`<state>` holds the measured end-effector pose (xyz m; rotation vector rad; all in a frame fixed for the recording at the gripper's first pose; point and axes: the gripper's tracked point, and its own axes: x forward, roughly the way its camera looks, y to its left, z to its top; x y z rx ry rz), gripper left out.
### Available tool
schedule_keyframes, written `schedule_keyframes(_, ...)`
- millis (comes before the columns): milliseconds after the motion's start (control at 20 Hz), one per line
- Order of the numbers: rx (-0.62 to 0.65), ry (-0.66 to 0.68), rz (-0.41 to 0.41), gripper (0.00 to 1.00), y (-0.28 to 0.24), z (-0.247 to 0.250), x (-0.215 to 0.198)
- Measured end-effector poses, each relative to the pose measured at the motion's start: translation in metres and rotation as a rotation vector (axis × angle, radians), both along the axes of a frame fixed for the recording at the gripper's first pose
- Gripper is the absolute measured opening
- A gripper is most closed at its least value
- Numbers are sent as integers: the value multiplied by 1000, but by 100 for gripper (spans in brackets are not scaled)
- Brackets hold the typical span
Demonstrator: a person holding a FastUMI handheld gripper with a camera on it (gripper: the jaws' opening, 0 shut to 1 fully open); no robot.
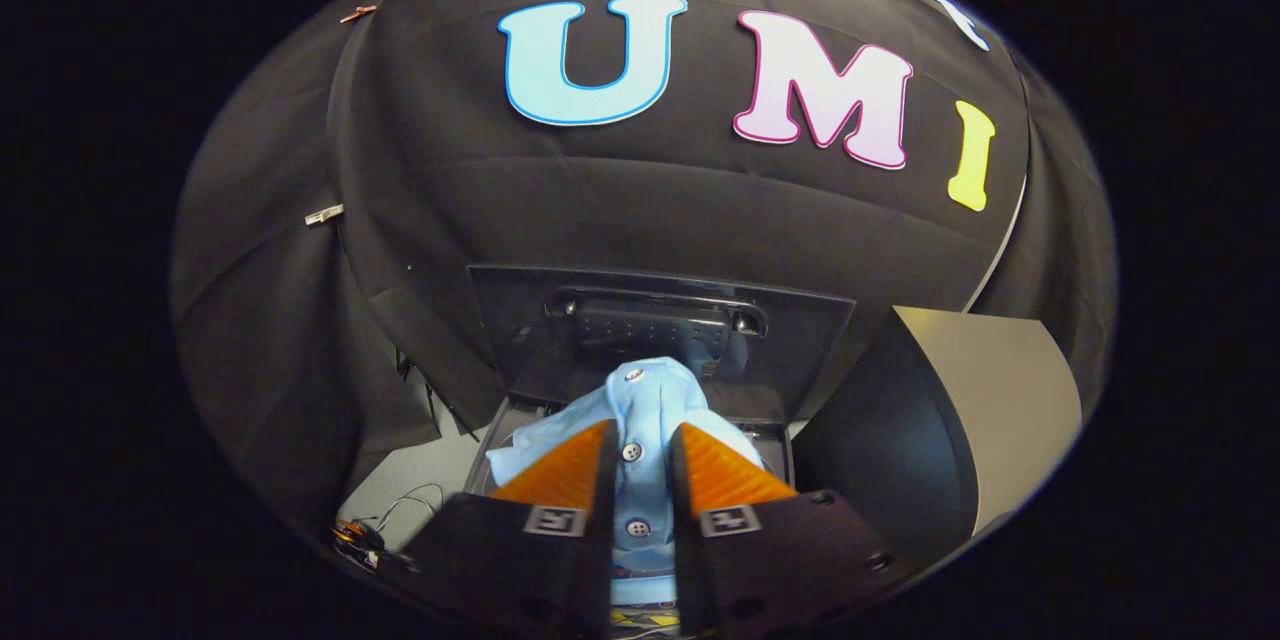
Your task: Put the clothes into the washing machine and then close the washing machine lid.
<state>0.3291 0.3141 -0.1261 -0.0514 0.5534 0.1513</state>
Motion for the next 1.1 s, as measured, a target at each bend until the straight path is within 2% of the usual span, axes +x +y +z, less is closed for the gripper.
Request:
schedule_keyframes(200,6,-116,-13,97,0,38,8)
schedule_keyframes(600,9,-51,28,100,15,18,26)
schedule_keyframes(1100,46,-16,51,99,21,20,84)
